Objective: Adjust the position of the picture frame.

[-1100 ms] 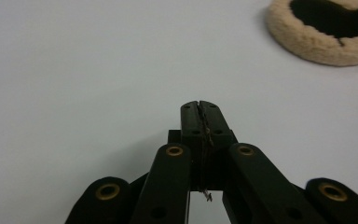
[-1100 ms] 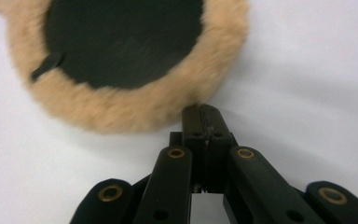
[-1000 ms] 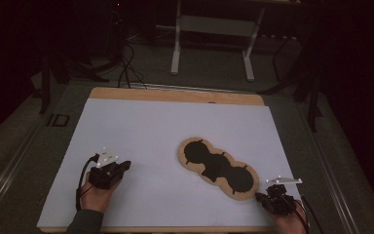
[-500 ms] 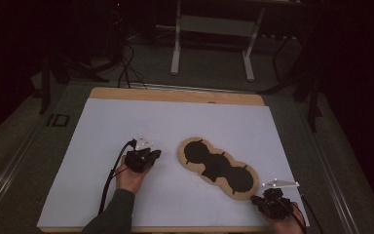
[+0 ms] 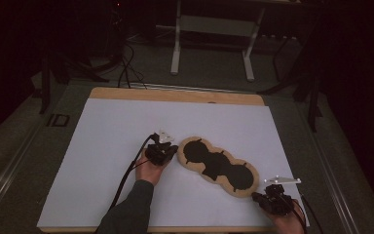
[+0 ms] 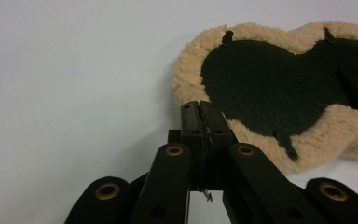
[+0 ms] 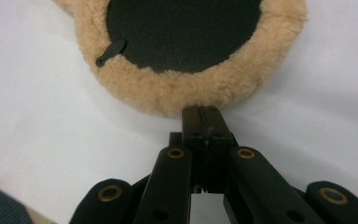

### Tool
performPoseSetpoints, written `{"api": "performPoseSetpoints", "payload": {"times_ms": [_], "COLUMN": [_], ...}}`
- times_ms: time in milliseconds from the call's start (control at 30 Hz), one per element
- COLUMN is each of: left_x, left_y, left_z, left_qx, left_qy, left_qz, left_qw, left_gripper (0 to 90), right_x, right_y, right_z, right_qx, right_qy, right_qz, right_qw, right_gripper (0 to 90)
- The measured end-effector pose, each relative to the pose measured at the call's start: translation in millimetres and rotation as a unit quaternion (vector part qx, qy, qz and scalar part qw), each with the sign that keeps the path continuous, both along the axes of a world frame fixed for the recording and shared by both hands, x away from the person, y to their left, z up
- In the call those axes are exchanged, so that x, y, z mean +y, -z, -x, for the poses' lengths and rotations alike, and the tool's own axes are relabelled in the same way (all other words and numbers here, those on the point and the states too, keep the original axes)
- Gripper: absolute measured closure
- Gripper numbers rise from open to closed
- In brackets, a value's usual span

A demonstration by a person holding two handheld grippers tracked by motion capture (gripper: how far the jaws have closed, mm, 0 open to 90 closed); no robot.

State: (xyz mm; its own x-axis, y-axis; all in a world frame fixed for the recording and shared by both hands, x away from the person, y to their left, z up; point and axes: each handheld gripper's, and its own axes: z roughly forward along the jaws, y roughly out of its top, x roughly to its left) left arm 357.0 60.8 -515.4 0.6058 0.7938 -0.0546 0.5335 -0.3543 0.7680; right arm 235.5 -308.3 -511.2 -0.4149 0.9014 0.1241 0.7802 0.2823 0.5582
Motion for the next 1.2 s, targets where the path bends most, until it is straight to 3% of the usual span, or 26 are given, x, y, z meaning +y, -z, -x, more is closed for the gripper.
{"api": "performPoseSetpoints", "payload": {"times_ms": [100,367,433,500,633,867,1033,1200], "left_x": [-2.8,-0.9,1.4,3.2,4.3,6.3,6.3,6.7], "left_y": [5.0,9.5,11.7,13.4,15.2,16.2,19.6,19.3], "left_z": [-4.1,-8.2,-9.5,-9.9,-9.0,-5.8,-3.6,-3.7], "left_qx": [0.008,0.016,0.02,0.023,0.024,0.029,0.033,0.037], "left_qy": [-0.007,-0.023,-0.027,-0.03,-0.032,-0.034,-0.032,-0.033], "left_qz": [-0.013,-0.021,-0.04,-0.045,-0.041,-0.043,-0.046,-0.043], "left_qw": [0.9999,0.9994,0.9986,0.9983,0.9983,0.9981,0.9979,0.9978], "left_gripper": [90.0,90.0,90.0,90.0,90.0,90.0,90.0,90.0], "right_x": [-1.5,-3.1,-3.8,-5.1,-7.8,-11.1,-19.7,-18.7], "right_y": [0.4,0.1,0.4,1.0,2.2,3.1,5.7,8.6], "right_z": [-7.9,-22.0,-29.4,-35.1,-46.3,-62.4,-76.0,-85.2], "right_qx": [0.002,0.004,0.004,0.003,0.002,0.002,-0.008,-0.014], "right_qy": [0.01,0.028,0.035,0.038,0.047,0.061,0.093,0.108], "right_qz": [0.002,0.002,0.0,-0.003,-0.011,0.001,-0.008,-0.019], "right_qw": [0.9999,0.9996,0.9994,0.9993,0.9988,0.9981,0.9956,0.9939], "right_gripper": [90.0,90.0,90.0,90.0,90.0,90.0,89.4,90.0]}}
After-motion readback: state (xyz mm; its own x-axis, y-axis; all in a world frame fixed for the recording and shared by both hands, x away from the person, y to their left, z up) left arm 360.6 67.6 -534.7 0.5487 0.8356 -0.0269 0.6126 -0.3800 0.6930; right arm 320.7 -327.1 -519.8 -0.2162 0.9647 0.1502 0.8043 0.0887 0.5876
